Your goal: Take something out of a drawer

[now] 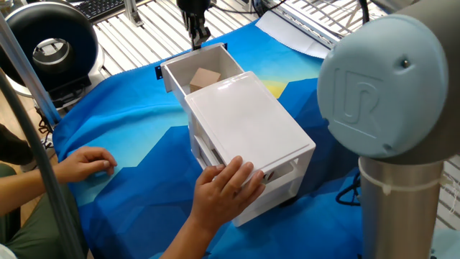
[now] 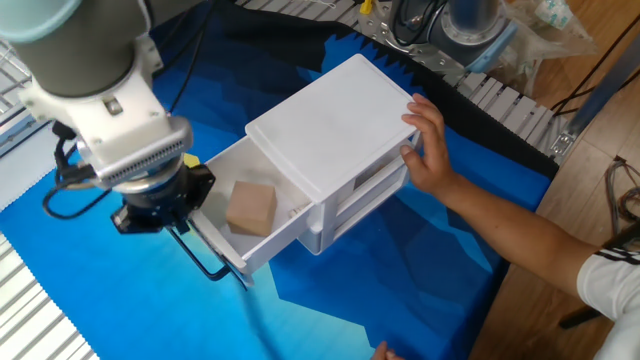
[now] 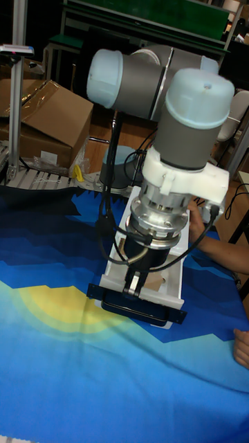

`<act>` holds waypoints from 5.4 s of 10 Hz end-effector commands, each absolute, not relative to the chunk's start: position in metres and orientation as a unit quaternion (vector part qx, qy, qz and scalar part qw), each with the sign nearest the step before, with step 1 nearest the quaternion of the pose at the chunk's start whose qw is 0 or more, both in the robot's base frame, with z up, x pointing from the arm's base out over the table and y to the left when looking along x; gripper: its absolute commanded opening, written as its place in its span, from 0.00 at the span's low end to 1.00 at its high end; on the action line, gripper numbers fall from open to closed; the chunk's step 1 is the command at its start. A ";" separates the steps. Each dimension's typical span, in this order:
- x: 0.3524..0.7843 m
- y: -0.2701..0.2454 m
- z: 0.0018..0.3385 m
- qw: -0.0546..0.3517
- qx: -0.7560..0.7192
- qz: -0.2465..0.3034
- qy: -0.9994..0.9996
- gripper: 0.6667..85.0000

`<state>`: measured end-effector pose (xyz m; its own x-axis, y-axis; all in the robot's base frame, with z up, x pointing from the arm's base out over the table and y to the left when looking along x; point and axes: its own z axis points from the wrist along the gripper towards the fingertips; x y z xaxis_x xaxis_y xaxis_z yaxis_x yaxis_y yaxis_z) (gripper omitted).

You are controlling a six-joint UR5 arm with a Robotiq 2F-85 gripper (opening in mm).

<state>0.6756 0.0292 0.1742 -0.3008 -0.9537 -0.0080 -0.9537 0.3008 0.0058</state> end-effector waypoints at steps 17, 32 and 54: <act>0.692 0.036 0.214 0.053 0.032 0.024 0.998 0.69; 0.624 0.062 0.177 0.037 0.079 0.041 0.995 0.86; 0.653 0.055 0.140 0.100 0.025 0.029 0.994 0.72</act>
<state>0.6466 0.0541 0.1339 -0.9786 0.1163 -0.1700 0.1072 0.9923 0.0618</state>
